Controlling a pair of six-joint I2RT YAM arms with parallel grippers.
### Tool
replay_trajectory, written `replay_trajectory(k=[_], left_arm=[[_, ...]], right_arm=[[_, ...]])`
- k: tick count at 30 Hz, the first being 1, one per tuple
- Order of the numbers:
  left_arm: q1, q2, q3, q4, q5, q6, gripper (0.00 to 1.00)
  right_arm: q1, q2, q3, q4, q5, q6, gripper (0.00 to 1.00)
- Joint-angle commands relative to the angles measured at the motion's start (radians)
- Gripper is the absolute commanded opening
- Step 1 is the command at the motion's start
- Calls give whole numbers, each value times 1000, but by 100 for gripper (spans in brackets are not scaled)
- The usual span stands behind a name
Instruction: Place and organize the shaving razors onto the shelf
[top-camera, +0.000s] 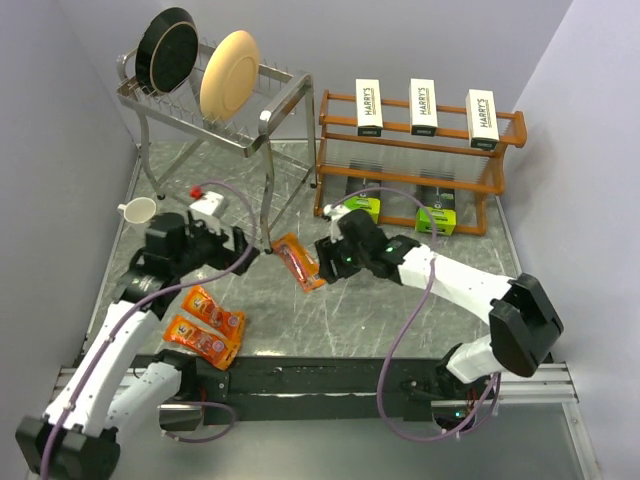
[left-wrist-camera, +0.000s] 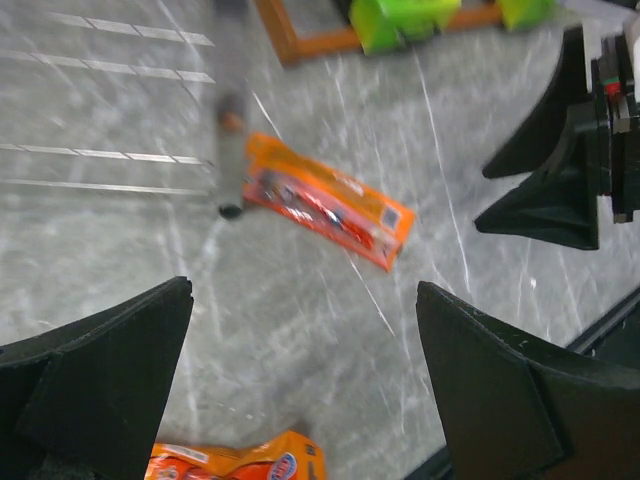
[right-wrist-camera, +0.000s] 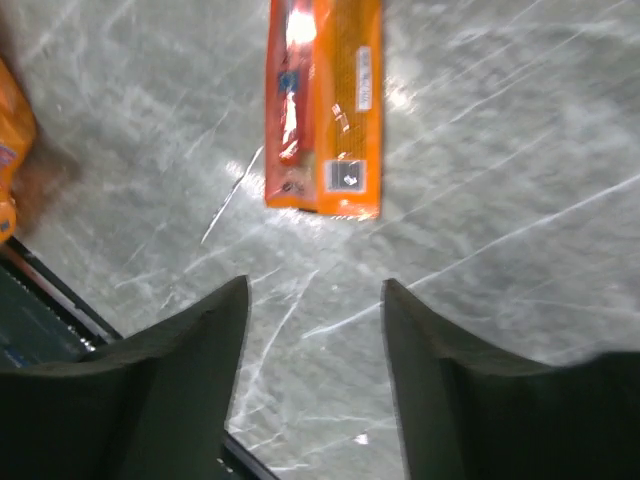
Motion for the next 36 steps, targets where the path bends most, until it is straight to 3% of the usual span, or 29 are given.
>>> replay_trajectory(k=[1,5,11,21,24,25,29,36], left_arm=[[-59,25,-7,32,-119,-52,100],[-39,18,-15,20,-116,-81,99],[24,-11,8,-14,-129,-57,99],[69,-67,-2,-29,-136,-57,99],[72,-71,-7,-25,-129,-63,99],[72,-73,-10,-25,-127,-64,100],[72,-74,-19,-5,-123,-71,99],[72,-57,-29,63,-103,-84,99]], right_arm=[[95,85,55,119,174,-25,71],[146,290,177,104,264,2,75],[135,444,293,55,282,7,75],[134,470,197,49,222,48,65],[135,468,186,61,212,47,50],[137,468,183,63,221,47,37],[137,400,160,74,230,25,2],[83,73,94,-36,253,-27,0]])
